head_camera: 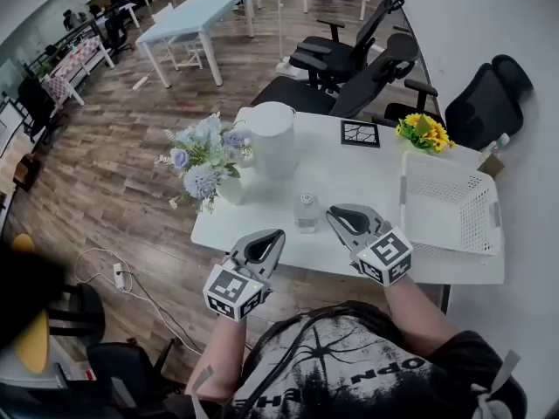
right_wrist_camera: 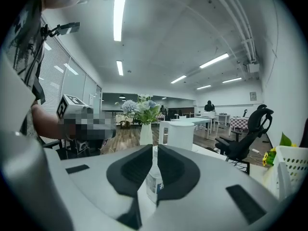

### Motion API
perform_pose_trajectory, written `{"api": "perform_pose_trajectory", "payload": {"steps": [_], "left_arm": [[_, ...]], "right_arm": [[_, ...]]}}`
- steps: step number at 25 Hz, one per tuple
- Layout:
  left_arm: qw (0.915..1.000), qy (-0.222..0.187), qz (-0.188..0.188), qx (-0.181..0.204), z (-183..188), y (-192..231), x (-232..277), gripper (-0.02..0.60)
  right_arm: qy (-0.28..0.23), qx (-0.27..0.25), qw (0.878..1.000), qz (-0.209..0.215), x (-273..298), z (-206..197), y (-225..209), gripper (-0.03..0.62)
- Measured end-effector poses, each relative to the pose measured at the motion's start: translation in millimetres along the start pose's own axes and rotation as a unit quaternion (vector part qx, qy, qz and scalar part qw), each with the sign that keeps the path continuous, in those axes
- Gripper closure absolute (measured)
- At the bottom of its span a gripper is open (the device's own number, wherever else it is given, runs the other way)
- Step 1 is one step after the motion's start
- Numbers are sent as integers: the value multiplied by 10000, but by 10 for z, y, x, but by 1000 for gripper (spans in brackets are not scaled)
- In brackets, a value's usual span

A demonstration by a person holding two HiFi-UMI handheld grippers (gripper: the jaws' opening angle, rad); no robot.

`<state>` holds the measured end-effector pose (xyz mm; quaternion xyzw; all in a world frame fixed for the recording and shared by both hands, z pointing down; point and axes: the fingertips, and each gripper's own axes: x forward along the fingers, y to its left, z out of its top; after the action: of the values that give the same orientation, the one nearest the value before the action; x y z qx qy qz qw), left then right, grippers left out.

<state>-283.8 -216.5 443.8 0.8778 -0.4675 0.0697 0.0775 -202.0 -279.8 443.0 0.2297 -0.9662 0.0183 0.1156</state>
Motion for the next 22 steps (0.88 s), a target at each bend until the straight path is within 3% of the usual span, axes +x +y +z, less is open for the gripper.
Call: {"api": "perform_pose_trajectory", "payload": {"steps": [22], "left_arm": [[9999,-78,-109,95,35,-86,44,571]], "right_arm": [[226,-283,9992,186,-76,-103,174,572]]}}
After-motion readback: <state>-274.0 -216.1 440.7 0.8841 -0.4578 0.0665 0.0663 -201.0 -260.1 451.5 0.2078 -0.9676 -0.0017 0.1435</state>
